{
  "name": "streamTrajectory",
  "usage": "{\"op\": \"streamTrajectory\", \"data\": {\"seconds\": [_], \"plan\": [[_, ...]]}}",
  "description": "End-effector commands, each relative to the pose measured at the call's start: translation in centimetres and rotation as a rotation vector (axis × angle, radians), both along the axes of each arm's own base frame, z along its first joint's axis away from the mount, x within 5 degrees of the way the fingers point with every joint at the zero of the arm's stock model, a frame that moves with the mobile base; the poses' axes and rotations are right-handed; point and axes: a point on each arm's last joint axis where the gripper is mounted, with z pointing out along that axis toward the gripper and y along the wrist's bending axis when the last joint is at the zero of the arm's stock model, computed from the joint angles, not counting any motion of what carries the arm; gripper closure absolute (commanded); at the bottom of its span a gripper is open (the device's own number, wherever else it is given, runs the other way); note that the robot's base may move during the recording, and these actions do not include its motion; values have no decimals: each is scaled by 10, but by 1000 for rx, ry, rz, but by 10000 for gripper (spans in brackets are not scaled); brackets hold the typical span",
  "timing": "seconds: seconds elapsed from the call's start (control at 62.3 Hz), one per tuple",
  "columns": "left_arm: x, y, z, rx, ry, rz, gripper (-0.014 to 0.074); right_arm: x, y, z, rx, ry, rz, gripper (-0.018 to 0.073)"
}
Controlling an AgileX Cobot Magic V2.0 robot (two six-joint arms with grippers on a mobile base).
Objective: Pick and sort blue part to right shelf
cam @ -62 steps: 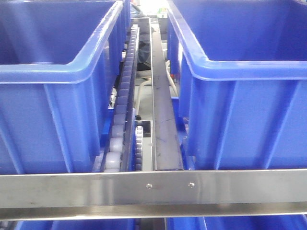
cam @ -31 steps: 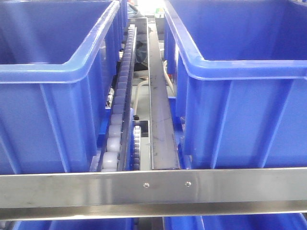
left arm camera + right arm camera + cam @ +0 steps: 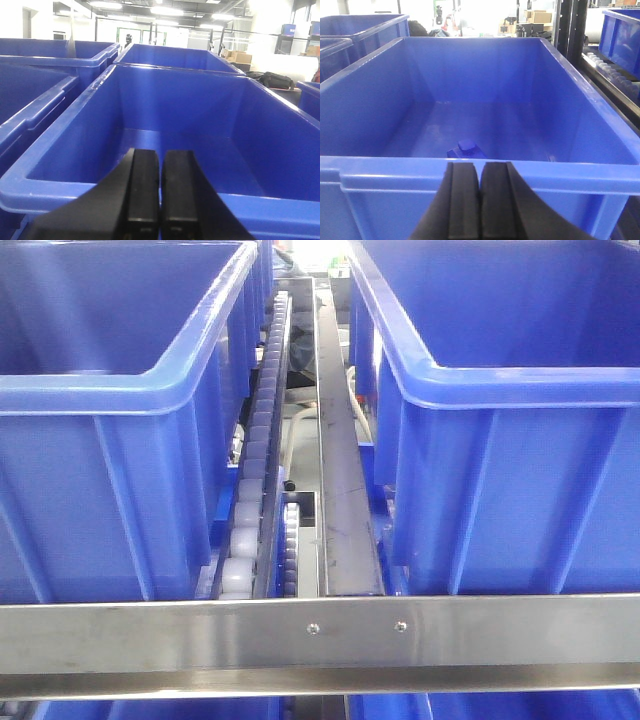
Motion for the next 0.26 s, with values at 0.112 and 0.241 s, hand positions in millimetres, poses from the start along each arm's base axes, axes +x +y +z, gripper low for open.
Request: {"op": "streamTrajectory", "data": {"seconds": [0.112,0.241], "plan": [[-2,0,1,-18,-82,-8,472,-5,1,18,4,-143,10,524],[-2,0,1,-18,-82,-8,472,-5,1,18,4,-143,10,524]]}}
